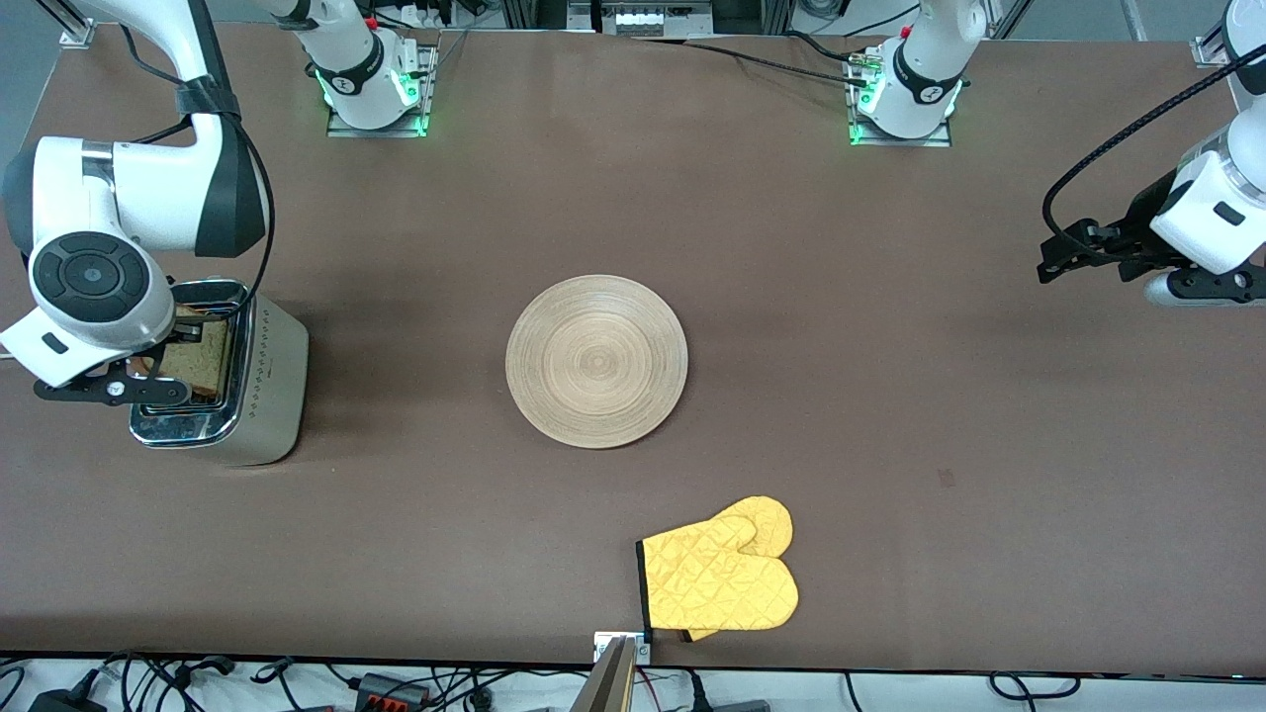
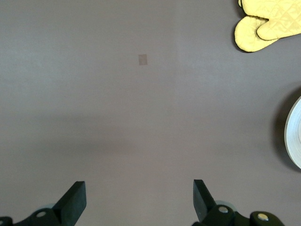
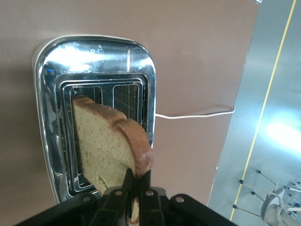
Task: Move plate and put bread in toaster
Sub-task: 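Lower the bread into the toaster slot with the right gripper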
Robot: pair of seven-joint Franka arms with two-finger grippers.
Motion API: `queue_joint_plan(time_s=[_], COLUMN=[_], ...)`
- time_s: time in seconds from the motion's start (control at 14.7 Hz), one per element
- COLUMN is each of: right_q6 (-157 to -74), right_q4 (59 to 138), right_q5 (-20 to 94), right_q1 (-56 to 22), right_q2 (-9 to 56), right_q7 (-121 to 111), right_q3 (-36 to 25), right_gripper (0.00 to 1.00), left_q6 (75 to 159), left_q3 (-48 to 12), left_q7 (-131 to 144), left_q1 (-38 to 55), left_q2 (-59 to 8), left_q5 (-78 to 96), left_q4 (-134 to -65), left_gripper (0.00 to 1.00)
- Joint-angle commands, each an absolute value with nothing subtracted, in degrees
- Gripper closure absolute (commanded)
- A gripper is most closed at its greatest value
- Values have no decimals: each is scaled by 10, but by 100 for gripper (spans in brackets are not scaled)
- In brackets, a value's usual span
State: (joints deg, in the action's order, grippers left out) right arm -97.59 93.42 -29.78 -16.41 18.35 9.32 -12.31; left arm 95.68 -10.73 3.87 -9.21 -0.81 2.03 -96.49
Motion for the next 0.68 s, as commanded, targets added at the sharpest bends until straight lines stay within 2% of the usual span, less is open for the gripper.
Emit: queue_joint_plan(time_s=[0.0, 0.27, 0.41, 0.48, 0.55, 0.61], right_q6=[-983, -998, -1000, -1000, -1001, -1001], right_q4=[944, 947, 947, 947, 947, 944], right_q5=[-306, -302, -298, -298, -295, -286], right_q1=[-163, -162, -157, -157, -155, -152], right_q2=[176, 187, 192, 193, 191, 186], right_q7=[91, 97, 98, 98, 99, 97], right_q3=[-120, -120, -120, -120, -120, -120], right_gripper=[100, 100, 96, 65, 10, 0], left_q6=[947, 948, 947, 947, 947, 947], left_q3=[-115, -118, -121, -121, -120, -119], left_q7=[37, 37, 37, 37, 37, 37], left_q1=[-92, -91, -91, -91, -91, -93], left_q2=[-3, -4, -3, -3, -4, -4], left_q5=[7, 3, 4, 4, 4, 4], left_q4=[-959, -959, -959, -959, -959, -959], left_gripper=[0, 0, 0, 0, 0, 0])
